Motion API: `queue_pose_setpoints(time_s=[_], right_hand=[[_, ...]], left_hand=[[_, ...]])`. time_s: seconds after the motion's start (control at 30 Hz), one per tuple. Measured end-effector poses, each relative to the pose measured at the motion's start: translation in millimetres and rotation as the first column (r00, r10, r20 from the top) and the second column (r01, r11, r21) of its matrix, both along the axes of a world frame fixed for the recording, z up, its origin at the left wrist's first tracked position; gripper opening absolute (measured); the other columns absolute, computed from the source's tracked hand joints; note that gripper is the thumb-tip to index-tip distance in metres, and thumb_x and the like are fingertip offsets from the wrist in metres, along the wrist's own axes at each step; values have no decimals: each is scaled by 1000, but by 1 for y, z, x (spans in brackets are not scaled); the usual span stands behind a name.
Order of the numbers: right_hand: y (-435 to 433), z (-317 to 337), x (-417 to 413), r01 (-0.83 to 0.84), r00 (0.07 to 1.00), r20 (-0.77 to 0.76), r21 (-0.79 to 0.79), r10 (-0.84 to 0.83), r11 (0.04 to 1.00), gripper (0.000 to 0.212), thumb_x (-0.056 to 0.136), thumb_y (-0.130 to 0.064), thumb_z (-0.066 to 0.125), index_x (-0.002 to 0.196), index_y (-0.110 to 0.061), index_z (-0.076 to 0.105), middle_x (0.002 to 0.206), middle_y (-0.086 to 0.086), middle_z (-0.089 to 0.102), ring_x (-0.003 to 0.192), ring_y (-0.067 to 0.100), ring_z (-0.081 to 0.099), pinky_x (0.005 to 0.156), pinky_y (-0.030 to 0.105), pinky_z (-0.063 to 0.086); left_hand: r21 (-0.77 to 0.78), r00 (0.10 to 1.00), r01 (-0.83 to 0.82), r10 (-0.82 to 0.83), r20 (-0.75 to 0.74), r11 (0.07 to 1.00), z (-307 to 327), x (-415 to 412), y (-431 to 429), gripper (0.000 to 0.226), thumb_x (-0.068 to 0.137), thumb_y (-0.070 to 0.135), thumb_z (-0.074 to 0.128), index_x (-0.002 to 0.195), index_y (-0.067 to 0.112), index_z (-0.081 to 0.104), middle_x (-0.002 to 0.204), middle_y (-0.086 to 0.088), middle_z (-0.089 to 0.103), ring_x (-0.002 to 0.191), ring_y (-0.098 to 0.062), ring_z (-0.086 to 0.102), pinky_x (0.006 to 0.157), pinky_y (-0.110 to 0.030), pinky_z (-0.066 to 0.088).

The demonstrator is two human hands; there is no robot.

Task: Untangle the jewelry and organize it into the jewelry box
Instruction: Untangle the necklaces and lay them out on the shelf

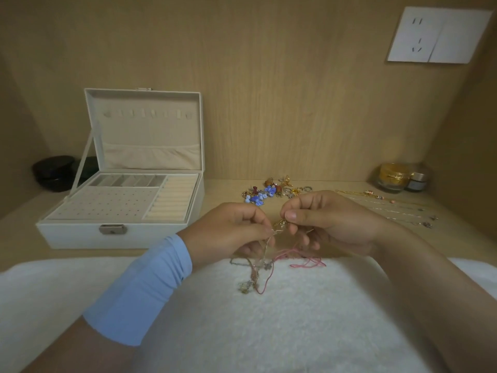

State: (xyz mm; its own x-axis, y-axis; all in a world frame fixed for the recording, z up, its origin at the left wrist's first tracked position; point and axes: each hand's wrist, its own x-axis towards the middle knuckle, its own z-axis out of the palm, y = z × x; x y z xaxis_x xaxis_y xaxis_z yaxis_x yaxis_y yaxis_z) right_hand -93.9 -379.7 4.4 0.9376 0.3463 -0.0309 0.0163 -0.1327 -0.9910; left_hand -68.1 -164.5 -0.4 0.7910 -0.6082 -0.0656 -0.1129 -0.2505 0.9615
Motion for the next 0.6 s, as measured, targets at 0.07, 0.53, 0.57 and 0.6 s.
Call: queue_pose_setpoints(time_s=[0.07,0.53,0.57,0.6], right_hand=[[0,-1,1,-25,1000,-3,1,25,1000,3,82,-20,73,80,-21,75,73,7,65,54,16,56,44,24,44],[2,-2,1,-119,993,-1,53,119,991,14,84,-15,66,90,-24,76,73,6,66,54,16,58,47,24,43],[3,-2,1,-123,992,0,53,123,991,13,84,-16,68,91,-24,75,73,6,66,54,16,58,47,24,43],[3,-2,0,-128,992,0,54,129,990,10,83,-19,71,92,-24,75,72,5,66,54,16,58,47,24,43]], left_hand=[[20,1000,9,-9,2,1000,1,0,2,16,91,4,61,78,10,69,87,-12,74,71,-14,65,72,-27,58],[140,992,-34,16,127,990,-9,4,0,4,88,23,67,86,19,68,73,6,69,73,-20,66,76,-32,51],[137,983,-45,19,184,990,-9,2,-1,5,87,27,70,86,22,69,75,12,67,75,-12,64,77,-26,50],[121,971,-50,20,237,991,-8,1,-3,7,86,29,72,87,23,70,77,13,67,75,-5,62,77,-21,48]])
